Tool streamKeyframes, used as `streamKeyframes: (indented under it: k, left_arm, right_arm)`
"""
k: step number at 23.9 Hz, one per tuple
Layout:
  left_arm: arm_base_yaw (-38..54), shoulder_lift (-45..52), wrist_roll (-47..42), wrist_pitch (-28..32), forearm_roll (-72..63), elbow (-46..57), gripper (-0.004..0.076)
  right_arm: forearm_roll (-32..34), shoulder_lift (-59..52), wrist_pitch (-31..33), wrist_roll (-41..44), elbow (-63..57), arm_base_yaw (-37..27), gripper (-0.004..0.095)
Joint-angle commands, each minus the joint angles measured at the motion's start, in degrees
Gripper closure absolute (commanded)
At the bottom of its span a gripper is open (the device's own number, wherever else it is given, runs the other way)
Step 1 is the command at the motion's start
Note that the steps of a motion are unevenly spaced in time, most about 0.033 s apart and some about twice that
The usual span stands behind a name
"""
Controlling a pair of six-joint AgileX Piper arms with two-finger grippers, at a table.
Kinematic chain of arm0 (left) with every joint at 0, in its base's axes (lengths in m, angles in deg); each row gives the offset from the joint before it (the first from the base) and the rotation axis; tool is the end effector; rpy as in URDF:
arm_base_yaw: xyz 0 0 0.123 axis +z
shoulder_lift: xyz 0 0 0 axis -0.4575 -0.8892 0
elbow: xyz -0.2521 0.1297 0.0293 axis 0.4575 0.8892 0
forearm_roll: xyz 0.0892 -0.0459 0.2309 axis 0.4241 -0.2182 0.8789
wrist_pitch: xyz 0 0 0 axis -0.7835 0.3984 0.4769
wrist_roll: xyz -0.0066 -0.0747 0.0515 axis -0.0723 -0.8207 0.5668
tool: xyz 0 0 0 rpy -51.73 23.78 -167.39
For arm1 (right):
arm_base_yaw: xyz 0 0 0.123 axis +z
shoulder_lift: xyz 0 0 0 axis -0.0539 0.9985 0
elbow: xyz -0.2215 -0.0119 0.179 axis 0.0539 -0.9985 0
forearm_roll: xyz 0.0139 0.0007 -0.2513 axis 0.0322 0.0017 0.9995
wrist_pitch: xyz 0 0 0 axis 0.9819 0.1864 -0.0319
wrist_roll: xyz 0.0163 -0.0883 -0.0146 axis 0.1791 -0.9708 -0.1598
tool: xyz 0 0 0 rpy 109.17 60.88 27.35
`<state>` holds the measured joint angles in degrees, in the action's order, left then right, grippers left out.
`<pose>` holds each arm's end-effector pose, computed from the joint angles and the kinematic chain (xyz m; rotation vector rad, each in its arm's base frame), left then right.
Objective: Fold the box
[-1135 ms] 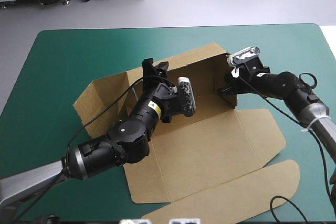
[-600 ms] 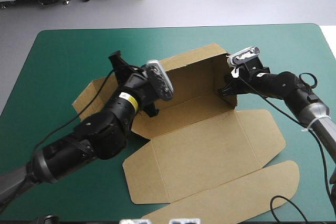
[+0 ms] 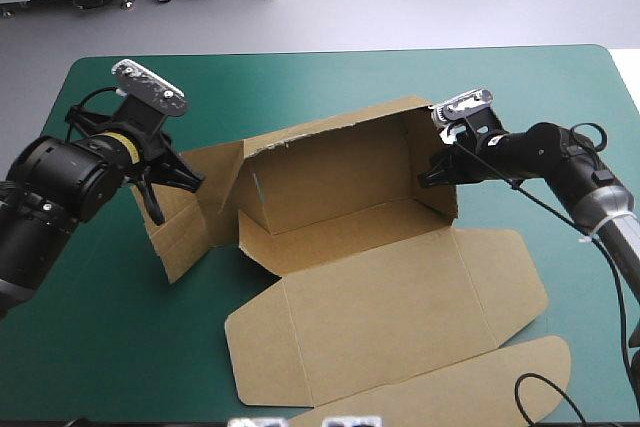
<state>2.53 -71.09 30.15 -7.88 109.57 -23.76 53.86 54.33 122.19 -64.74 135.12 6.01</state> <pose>0.2276 -0.0760 0.4253 0.6459 2.1827 0.2517 0.3149 0.0794 0.3163 -0.5985 2.3159 0.3542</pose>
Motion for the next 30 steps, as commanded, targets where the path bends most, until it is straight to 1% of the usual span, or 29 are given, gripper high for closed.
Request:
streamKeyframes:
  k: [1, 3, 5, 8, 9, 14, 20, 22, 24, 26, 30]
  left_arm:
    - [4.9, 2.6, 0.4, -2.9, -1.0, -2.0, 0.071]
    - [6.9, 3.1, 0.4, -4.0, -1.6, -2.0, 0.071]
    - [10.0, 3.9, 0.7, -3.9, -4.7, -1.9, 0.071]
    - [12.8, 4.2, 2.5, -4.6, -8.7, -1.6, 0.071]
    - [13.6, 4.2, 2.5, -4.9, -9.7, -1.3, 0.071]
    - [15.5, 4.2, 2.2, -5.1, -10.8, 0.6, 0.071]
    - [16.8, 4.7, 1.8, -4.9, -10.8, 2.1, 0.071]
    - [16.8, 5.0, 1.8, -4.6, -10.9, 2.6, 0.0713]
    - [16.8, 5.0, 1.8, -3.6, -11.5, 2.7, 0.0717]
    - [16.8, 5.0, 1.2, -0.6, -11.7, 3.4, 0.0717]
    - [16.8, 5.0, 0.1, 0.4, -11.5, 3.6, 0.0717]
  right_arm:
    - [4.7, -2.7, 8.1, 6.0, 7.3, -0.3, 0.0926]
    - [6.8, -2.7, 11.9, 7.7, 9.2, -0.3, 0.0926]
    - [10.2, -2.7, 18.6, 10.7, 12.2, -0.3, 0.0926]
    - [12.0, -2.6, 24.5, 13.2, 14.3, -0.3, 0.0926]
    - [12.0, -2.6, 25.3, 13.6, 14.3, -0.3, 0.0926]
    - [12.1, -1.1, 25.3, 14.4, 14.3, -0.3, 0.0926]
    - [12.2, 4.8, 24.8, 15.1, 14.3, -0.3, 0.0926]
    - [12.2, 8.1, 24.7, 16.8, 14.9, -0.3, 0.0926]
    - [12.1, 11.5, 24.9, 17.9, 16.4, -0.3, 0.0926]
    - [12.0, 15.4, 25.4, 18.8, 18.7, -0.3, 0.0926]
    - [11.5, 20.3, 26.5, 19.6, 21.0, -0.3, 0.0925]
